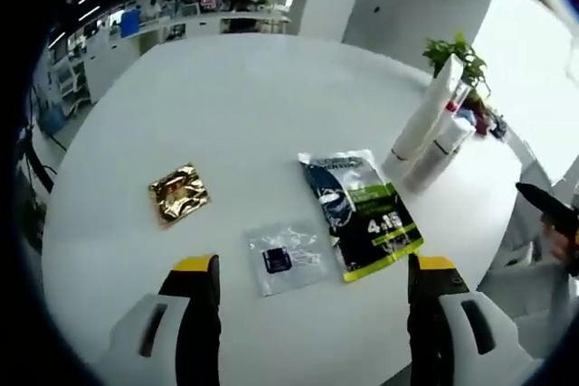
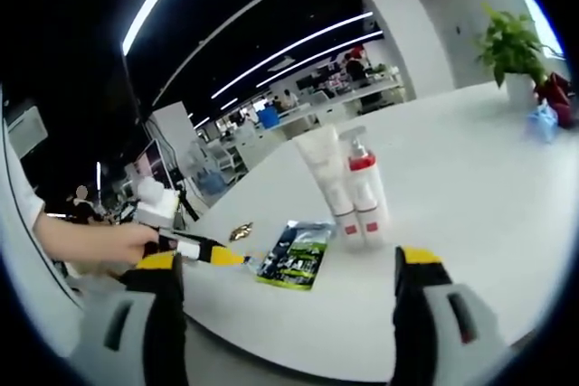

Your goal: Arrange the skincare products in the storage area until every visible bottle or jar stands upright without overlapping.

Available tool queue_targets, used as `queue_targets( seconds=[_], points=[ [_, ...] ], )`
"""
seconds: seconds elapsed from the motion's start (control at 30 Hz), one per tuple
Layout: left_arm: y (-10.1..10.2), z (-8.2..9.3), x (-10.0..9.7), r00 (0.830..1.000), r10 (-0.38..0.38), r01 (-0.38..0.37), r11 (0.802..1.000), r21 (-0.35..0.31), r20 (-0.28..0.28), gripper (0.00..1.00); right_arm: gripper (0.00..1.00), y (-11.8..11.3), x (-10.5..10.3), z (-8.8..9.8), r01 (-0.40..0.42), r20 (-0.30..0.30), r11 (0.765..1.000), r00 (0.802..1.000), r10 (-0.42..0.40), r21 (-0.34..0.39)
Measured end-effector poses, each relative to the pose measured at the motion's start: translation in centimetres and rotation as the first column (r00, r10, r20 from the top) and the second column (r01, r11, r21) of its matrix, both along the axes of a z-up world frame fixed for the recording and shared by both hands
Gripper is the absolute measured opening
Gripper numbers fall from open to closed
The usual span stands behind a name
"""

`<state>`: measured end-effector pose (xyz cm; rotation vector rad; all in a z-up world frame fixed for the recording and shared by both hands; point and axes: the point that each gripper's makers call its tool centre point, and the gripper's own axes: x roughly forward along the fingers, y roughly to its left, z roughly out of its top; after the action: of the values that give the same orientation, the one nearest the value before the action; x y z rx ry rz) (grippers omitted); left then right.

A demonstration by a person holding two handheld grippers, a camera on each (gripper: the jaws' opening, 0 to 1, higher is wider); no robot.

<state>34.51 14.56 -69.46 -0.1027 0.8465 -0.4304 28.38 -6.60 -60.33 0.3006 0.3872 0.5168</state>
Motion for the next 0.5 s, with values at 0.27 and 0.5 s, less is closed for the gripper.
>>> queue_targets(
  seconds=[0.27, 0.5],
  points=[
    [0.9, 0.7, -1.7, 0.997, -0.061, 0.063, 0.998, -0.026, 0.052, 0.91, 0.97, -0.2, 0.0, -0.2, 0.011, -0.005, 1.0, 1.0, -0.011, -0.013],
    [1.6, 1.5, -2.5, 0.991, -0.091, 0.094, 0.995, -0.029, 0.099, 0.97, 0.97, -0.2, 0.0, -0.3, 0.017, -0.008, 1.0, 1.0, -0.017, -0.021]
  ],
)
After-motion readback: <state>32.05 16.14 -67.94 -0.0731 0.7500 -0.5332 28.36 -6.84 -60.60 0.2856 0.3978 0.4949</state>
